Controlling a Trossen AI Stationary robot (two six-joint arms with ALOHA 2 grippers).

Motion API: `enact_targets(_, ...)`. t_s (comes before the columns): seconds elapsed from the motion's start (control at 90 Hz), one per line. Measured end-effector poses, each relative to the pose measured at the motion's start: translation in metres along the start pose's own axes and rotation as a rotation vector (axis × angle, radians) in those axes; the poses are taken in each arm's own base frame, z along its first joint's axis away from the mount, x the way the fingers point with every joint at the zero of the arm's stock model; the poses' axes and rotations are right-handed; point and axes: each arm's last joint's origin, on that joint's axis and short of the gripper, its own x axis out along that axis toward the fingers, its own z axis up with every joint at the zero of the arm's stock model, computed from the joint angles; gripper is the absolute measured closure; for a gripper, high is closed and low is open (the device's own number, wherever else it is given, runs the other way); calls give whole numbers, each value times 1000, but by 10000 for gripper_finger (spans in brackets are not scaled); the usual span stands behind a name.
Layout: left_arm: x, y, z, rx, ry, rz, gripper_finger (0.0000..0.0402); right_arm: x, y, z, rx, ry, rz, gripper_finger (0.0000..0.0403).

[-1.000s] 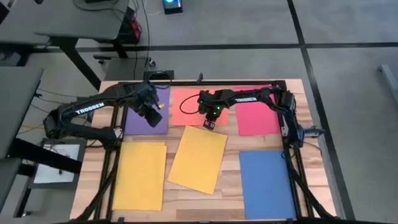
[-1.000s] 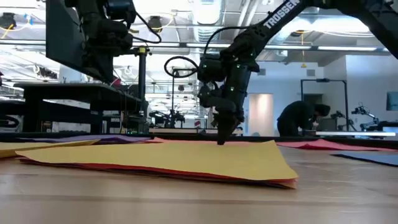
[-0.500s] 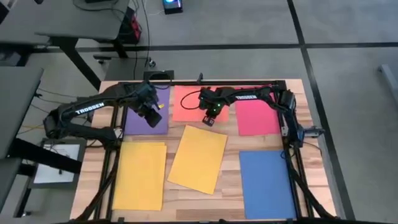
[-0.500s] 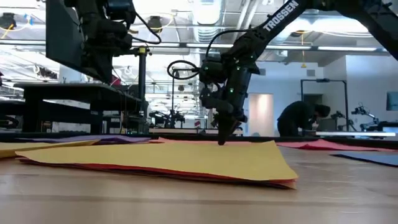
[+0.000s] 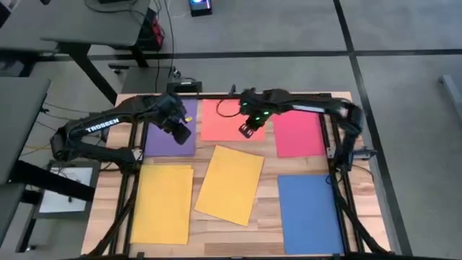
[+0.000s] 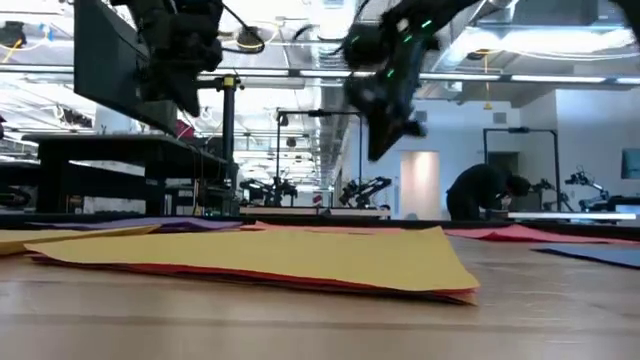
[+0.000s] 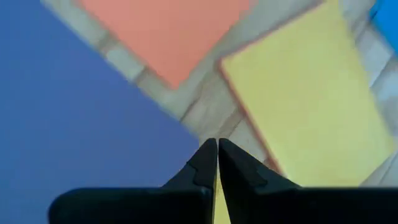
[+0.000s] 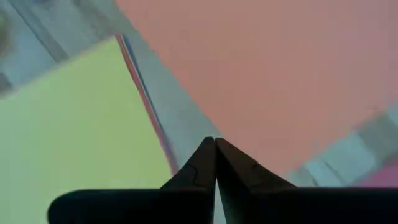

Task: Organize paper
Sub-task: Stack the yellow paper on top of the other yellow paper

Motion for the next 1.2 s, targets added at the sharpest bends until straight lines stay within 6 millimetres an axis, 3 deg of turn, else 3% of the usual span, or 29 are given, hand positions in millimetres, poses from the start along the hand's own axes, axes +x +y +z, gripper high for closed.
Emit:
enact_targets(0.1, 8, -2, 6, 8, -53, -25, 402, -16, -2, -30, 101, -37, 30, 403)
enact_targets(0.211, 25, -6, 9, 13, -29, -84, 402, -18, -1, -74, 260, 22, 52, 403)
enact_targets(0.311, 46, -20, 11, 93, 11, -155, 402, -9, 1, -110, 430, 101, 36, 401)
enact_targets(0.444, 83, -44, 9, 186, 57, -195, 402, 15, 6, -142, 500, 155, 18, 388)
enact_targets(0.678, 147, -76, -11, 306, 173, -226, 402, 56, 34, -162, 573, 111, 176, 331)
enact_targets(0.833, 174, -87, -24, 343, 214, -232, 402, 77, 43, -176, 603, 167, 124, 297)
enact_targets(1.022, 187, -95, -27, 364, 185, -256, 402, 84, 52, -181, 627, 167, 152, 283)
enact_targets(1.2, 187, -94, -25, 384, 149, -213, 402, 84, 55, -179, 630, 156, 189, 283)
